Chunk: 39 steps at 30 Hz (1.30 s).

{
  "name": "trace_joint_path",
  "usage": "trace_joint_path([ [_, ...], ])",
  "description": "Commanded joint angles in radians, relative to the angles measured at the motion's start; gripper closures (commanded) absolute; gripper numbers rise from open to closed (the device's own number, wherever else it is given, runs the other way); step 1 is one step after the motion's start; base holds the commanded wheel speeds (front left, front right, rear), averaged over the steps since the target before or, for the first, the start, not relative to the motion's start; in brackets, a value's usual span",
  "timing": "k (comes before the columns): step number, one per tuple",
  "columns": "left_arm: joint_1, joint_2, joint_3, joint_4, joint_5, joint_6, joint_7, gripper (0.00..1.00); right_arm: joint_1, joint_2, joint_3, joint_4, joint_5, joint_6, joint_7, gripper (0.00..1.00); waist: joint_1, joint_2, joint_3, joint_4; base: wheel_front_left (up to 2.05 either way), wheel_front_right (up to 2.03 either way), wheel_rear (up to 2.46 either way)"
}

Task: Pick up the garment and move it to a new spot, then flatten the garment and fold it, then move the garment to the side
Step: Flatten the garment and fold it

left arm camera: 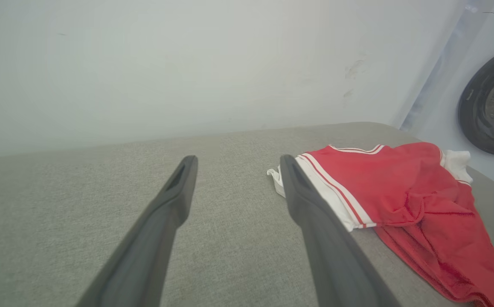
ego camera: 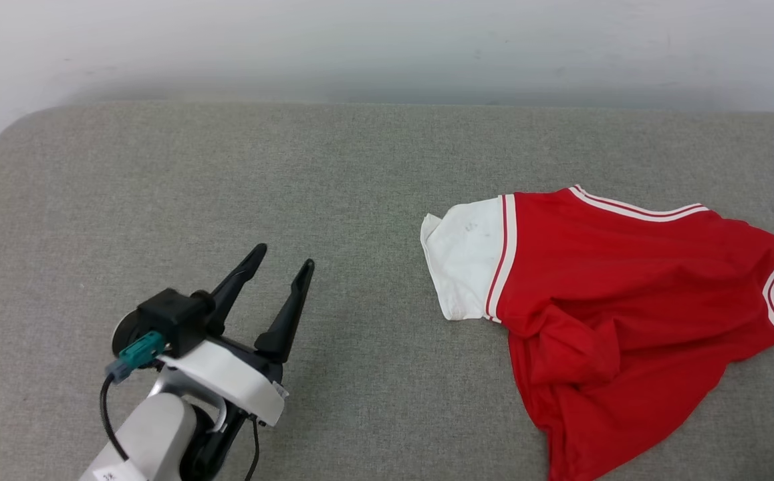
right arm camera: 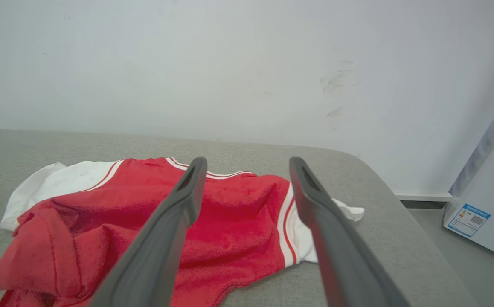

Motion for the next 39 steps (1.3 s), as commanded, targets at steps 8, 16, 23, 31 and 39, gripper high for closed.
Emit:
trace_joint_path([
  [8,-0.234,0.059,-0.167,0.095,-0.132,0.000,0.120,0.00,0.111,0.093,-0.038,-0.196,-0.105,-0.001,-0.002,0.00,0.0000,0.0000,0.007,-0.013,0.00,0.00,0.00],
  [16,-0.451,0.049,-0.264,0.197,-0.289,0.000,0.349,0.00,0.132,0.149,-0.042,-0.215,-0.125,-0.001,-0.002,0.00,0.0000,0.0000,0.022,-0.046,0.00,0.00,0.00],
  [23,-0.598,-0.011,-0.301,0.349,-0.371,0.001,0.532,0.00,0.113,0.165,-0.039,-0.210,-0.132,-0.001,-0.002,0.00,0.0000,0.0000,0.044,-0.071,0.00,0.00,0.00],
  [31,-0.759,-0.095,-0.354,0.575,-0.357,0.027,0.699,0.00,0.057,0.176,-0.026,-0.201,-0.132,-0.001,-0.002,0.00,0.0000,0.0000,0.104,-0.118,0.00,0.00,0.00],
  [39,-0.822,-0.157,-0.389,0.743,-0.352,0.024,0.763,0.00,0.005,0.192,-0.019,-0.188,-0.122,-0.001,-0.002,0.00,0.0000,0.0000,0.163,-0.170,0.00,0.00,0.00],
])
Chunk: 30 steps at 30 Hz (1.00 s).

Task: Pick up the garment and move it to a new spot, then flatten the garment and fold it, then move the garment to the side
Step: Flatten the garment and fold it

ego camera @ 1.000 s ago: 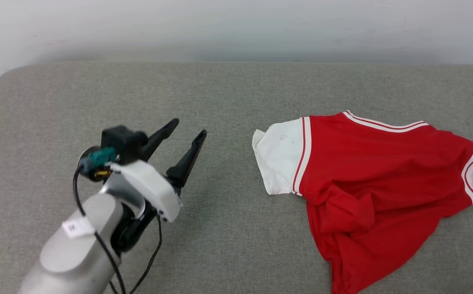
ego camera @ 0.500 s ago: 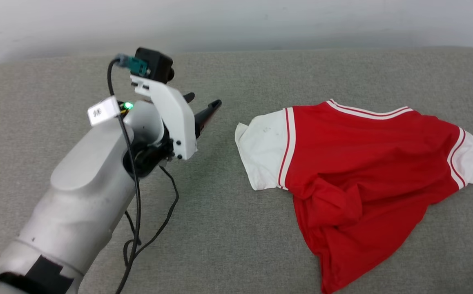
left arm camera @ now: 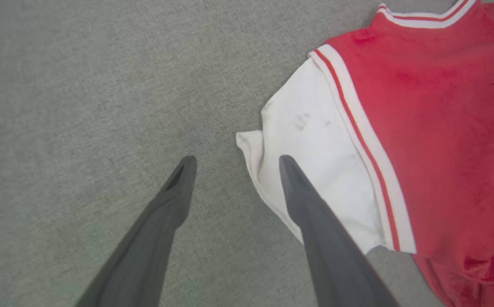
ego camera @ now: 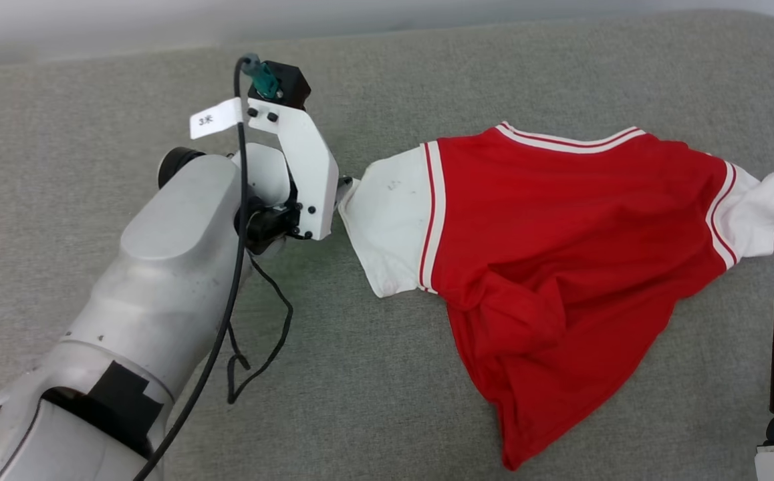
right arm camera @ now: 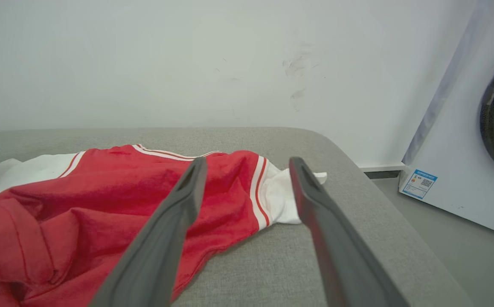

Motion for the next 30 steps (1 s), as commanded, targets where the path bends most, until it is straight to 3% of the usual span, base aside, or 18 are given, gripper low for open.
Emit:
trace_joint_path([
  [1,-0.017,-0.007,-0.005,0.011,-0.002,-0.004,0.002,0.00,-0.012,0.009,-0.001,0.003,0.005,-0.001,-0.002,0.00,-0.0001,0.0000,0.018,-0.015,0.00,0.00,0.00],
  [15,-0.062,-0.070,-0.069,0.136,0.024,-0.021,-0.001,0.00,-0.047,0.022,0.006,0.029,0.019,-0.001,-0.002,0.00,-0.0001,0.0000,0.056,-0.036,0.00,0.00,0.00],
  [20,-0.055,-0.087,-0.065,0.165,-0.007,-0.023,0.024,0.25,-0.055,0.027,0.001,0.037,0.026,-0.001,-0.002,0.00,-0.0001,0.0000,0.064,-0.043,0.00,0.00,0.00],
  [21,-0.055,-0.087,-0.069,0.170,-0.009,-0.024,0.026,0.52,-0.058,0.028,0.000,0.038,0.027,-0.001,-0.002,0.00,-0.0001,0.0000,0.067,-0.045,0.00,0.00,0.00],
  [22,-0.056,-0.084,-0.073,0.171,-0.010,-0.024,0.022,0.62,-0.060,0.028,0.001,0.039,0.029,-0.001,-0.002,0.00,-0.0001,0.0000,0.069,-0.047,0.00,0.00,0.00],
  [23,-0.060,-0.080,-0.078,0.167,-0.003,-0.025,0.007,0.96,-0.063,0.029,0.001,0.038,0.030,-0.001,-0.002,0.00,-0.0001,0.0000,0.071,-0.049,0.00,0.00,0.00],
  [24,-0.058,-0.078,-0.083,0.163,-0.002,-0.025,0.001,1.00,-0.064,0.030,-0.002,0.038,0.031,-0.001,-0.002,0.00,-0.0001,0.0000,0.073,-0.050,0.00,0.00,0.00],
  [30,-0.040,-0.043,-0.107,0.121,-0.030,-0.026,-0.025,1.00,-0.056,0.025,-0.024,0.041,0.037,-0.001,-0.002,0.00,-0.0001,0.0000,0.071,-0.026,0.00,0.00,0.00],
])
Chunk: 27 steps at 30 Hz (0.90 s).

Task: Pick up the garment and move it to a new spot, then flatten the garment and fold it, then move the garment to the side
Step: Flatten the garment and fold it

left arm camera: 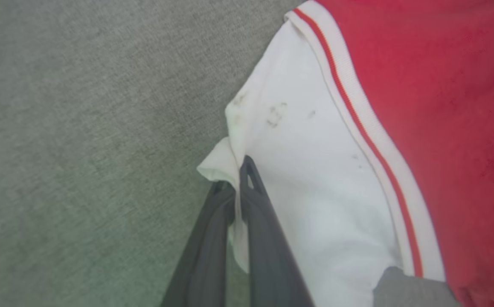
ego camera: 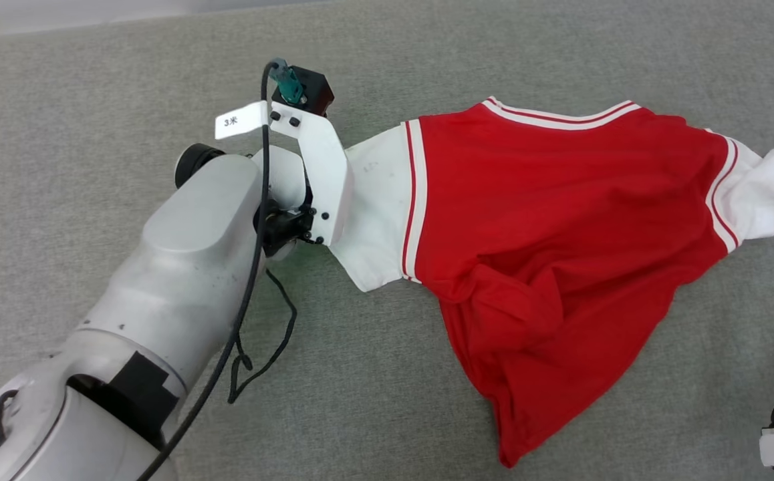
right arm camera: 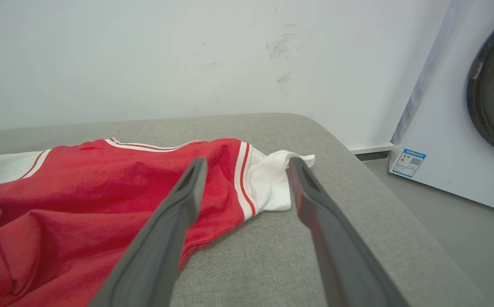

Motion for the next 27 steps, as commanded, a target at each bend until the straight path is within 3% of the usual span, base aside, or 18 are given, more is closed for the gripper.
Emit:
trace_joint_path([
  [1,0.012,0.022,-0.007,-0.013,-0.006,0.000,-0.010,1.00,-0.003,-0.002,-0.006,0.000,0.009,-0.001,-0.002,0.00,-0.0001,0.0000,-0.004,0.016,0.00,0.00,0.00],
  [18,0.039,0.226,-0.065,-0.108,-0.104,-0.001,-0.015,1.00,0.035,-0.052,-0.013,0.025,0.038,-0.001,-0.002,0.00,-0.0001,0.0000,-0.058,0.153,0.00,0.00,0.00],
  [23,0.074,0.238,-0.077,-0.101,-0.128,-0.001,-0.027,1.00,0.012,-0.084,0.010,0.064,0.074,-0.001,-0.002,0.00,-0.0001,0.0000,-0.069,0.164,0.00,0.00,0.00],
  [27,0.077,0.235,-0.089,-0.101,-0.138,-0.001,-0.032,1.00,-0.044,-0.147,0.048,0.106,0.105,-0.001,-0.002,0.00,-0.0001,0.0000,-0.070,0.167,0.00,0.00,0.00],
])
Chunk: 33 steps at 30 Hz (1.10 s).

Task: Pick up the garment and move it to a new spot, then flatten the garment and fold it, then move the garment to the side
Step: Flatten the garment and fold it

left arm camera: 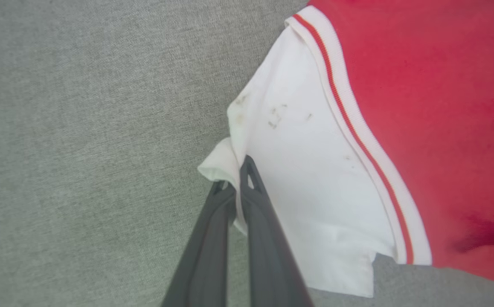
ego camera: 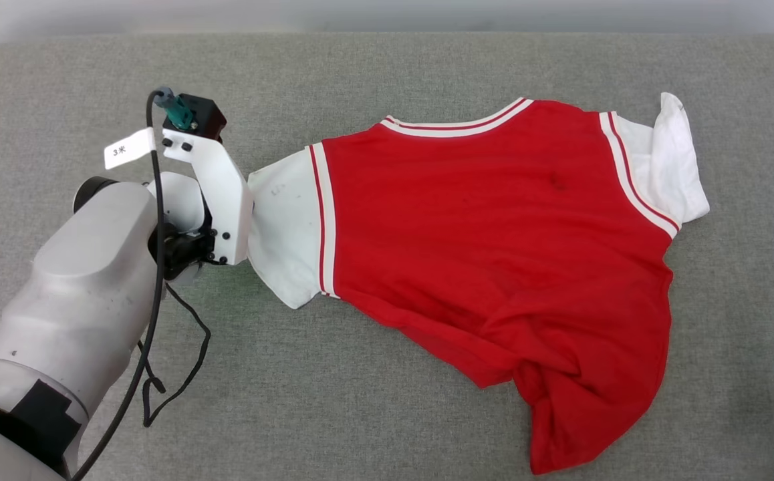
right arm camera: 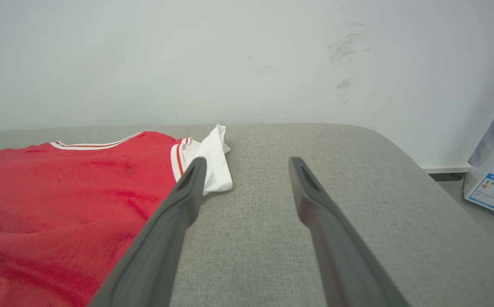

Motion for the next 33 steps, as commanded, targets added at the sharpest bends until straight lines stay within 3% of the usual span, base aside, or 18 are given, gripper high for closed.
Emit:
trace_joint_path([
  [1,0.007,-0.003,-0.009,0.001,-0.003,0.001,0.001,1.00,-0.044,-0.033,0.016,0.022,0.019,-0.001,-0.002,0.00,0.0000,0.0000,0.001,0.001,0.00,0.00,0.00],
  [9,-0.003,-0.021,-0.029,-0.004,-0.022,0.001,-0.016,1.00,-0.292,-0.203,0.206,0.273,0.158,-0.001,-0.002,0.00,0.0000,0.0000,0.007,0.016,0.00,0.00,0.00],
  [14,-0.011,-0.040,-0.044,-0.011,-0.037,0.001,-0.027,1.00,-0.516,-0.257,0.343,0.431,0.253,-0.001,0.122,0.00,0.0000,0.0000,0.018,0.035,0.00,0.00,0.00],
  [23,-0.024,-0.068,-0.069,-0.029,-0.061,0.001,-0.044,1.00,-0.826,-0.266,0.457,0.642,0.289,-0.001,0.389,0.00,0.0000,0.0000,0.044,0.082,0.00,0.00,0.00],
  [33,-0.043,-0.089,-0.105,-0.043,-0.098,0.001,-0.069,1.00,-1.068,-0.243,0.526,0.889,0.196,-0.001,0.641,0.00,0.0000,0.0000,0.084,0.134,0.00,0.00,0.00],
])
